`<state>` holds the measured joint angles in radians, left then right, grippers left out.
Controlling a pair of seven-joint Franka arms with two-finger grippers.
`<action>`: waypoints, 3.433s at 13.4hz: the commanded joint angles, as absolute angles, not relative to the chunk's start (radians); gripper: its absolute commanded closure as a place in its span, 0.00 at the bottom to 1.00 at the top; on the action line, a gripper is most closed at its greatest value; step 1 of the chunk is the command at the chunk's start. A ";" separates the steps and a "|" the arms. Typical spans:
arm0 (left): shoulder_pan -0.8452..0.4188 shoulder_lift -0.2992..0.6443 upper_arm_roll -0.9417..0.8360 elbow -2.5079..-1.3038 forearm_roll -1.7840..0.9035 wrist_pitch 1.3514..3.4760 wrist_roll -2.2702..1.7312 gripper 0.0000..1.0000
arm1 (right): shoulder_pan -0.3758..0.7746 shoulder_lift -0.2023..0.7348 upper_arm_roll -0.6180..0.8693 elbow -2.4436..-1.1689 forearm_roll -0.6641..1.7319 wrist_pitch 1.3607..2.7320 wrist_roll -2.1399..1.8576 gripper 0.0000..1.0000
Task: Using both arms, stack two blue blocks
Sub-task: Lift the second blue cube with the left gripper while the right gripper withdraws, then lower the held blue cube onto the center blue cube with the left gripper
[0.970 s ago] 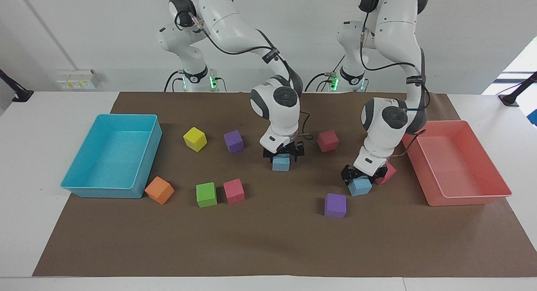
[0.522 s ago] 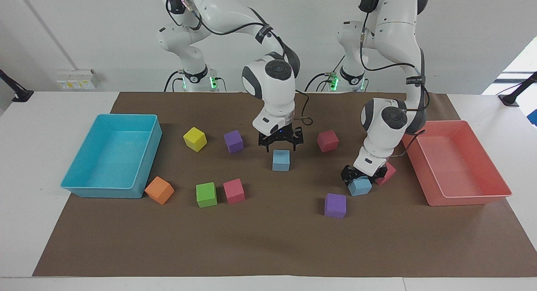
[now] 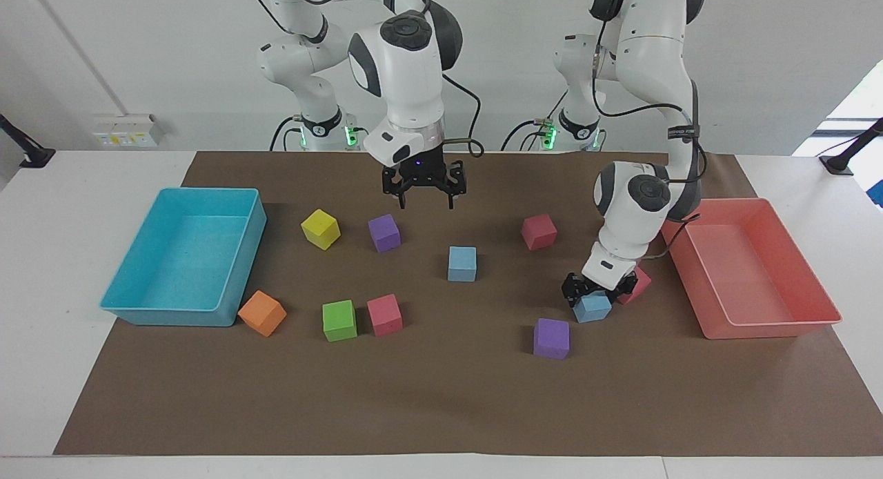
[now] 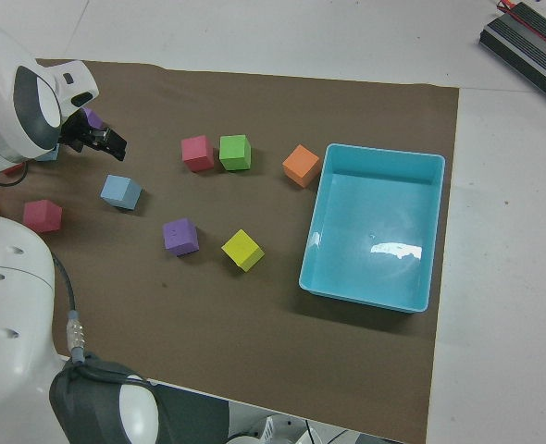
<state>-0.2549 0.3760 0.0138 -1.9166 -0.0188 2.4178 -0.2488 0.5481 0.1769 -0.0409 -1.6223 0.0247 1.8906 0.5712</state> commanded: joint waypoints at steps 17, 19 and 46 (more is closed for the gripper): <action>-0.478 0.236 0.023 -1.827 0.041 2.191 -0.486 0.50 | 0.313 0.310 -0.031 -1.871 0.814 2.164 -0.118 0.00; -0.509 0.238 0.021 -1.818 0.038 2.191 -0.518 0.50 | 0.298 0.311 -0.031 -1.914 0.897 2.181 -0.187 0.00; -0.715 0.376 0.018 -1.741 0.012 2.236 -0.623 0.49 | 0.276 0.407 -0.031 -1.985 1.299 2.146 -0.314 1.00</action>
<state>-0.6979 0.3549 0.0006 -1.7619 0.0125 2.2200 -0.6104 0.2935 0.4081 -0.0385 -1.9821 1.2703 2.1613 -0.2773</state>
